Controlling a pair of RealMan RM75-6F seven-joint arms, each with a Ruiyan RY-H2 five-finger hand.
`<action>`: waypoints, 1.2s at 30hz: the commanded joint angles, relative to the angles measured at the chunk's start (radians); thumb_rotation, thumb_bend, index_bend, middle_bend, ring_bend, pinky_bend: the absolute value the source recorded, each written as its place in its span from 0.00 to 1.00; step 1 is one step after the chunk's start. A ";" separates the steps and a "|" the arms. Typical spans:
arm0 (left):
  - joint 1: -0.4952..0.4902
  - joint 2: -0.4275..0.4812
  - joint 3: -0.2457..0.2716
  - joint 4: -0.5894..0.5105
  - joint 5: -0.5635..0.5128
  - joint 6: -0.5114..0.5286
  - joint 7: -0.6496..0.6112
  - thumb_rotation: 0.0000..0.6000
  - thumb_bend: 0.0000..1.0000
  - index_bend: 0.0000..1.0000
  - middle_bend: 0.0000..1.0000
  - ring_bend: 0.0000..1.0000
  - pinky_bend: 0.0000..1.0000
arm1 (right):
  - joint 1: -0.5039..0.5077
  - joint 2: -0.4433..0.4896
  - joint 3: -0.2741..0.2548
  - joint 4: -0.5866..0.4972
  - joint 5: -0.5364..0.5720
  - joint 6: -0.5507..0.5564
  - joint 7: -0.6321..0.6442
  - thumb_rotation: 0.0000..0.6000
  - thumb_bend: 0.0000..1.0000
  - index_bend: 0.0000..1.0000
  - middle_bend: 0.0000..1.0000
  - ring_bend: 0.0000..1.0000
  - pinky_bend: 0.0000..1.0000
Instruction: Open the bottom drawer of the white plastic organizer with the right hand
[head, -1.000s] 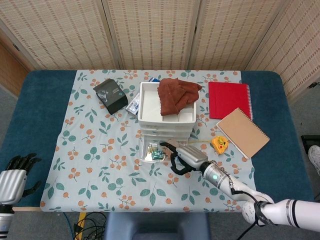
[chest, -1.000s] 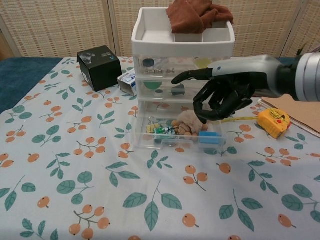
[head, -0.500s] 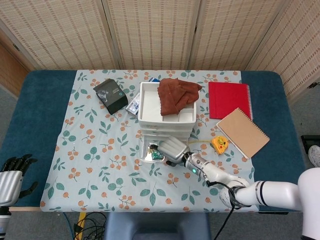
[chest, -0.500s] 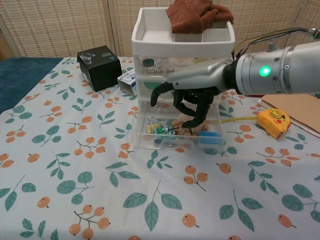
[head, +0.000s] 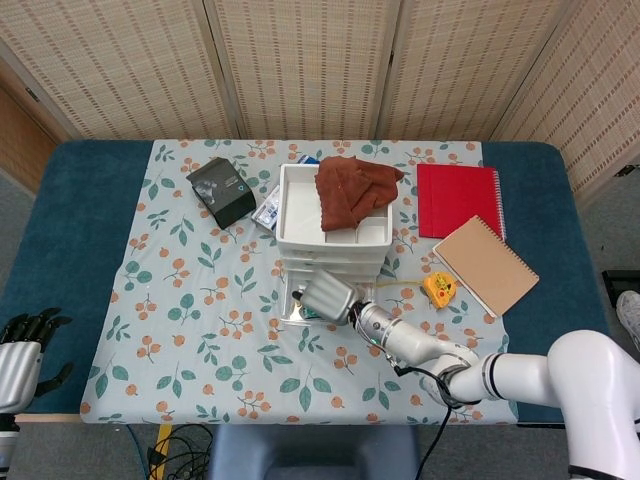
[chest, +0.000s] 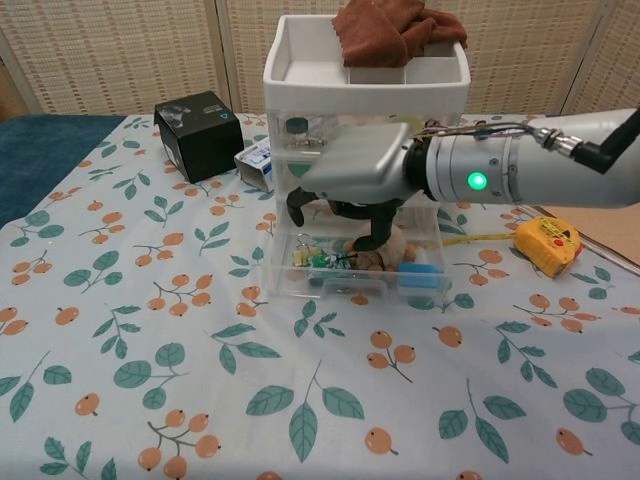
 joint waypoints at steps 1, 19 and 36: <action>0.001 0.000 0.000 0.000 -0.002 -0.001 0.001 1.00 0.23 0.26 0.19 0.21 0.14 | -0.001 -0.021 -0.014 0.034 -0.042 0.008 0.002 1.00 0.29 0.26 0.84 0.97 1.00; -0.001 -0.002 -0.001 -0.002 -0.007 -0.011 0.010 1.00 0.23 0.26 0.19 0.21 0.14 | -0.048 -0.130 -0.043 0.202 -0.205 0.058 0.122 1.00 0.22 0.30 0.84 0.97 1.00; -0.004 -0.001 -0.002 -0.011 -0.007 -0.015 0.022 1.00 0.23 0.26 0.19 0.21 0.14 | -0.064 -0.182 -0.042 0.293 -0.267 0.048 0.176 1.00 0.25 0.32 0.84 0.97 1.00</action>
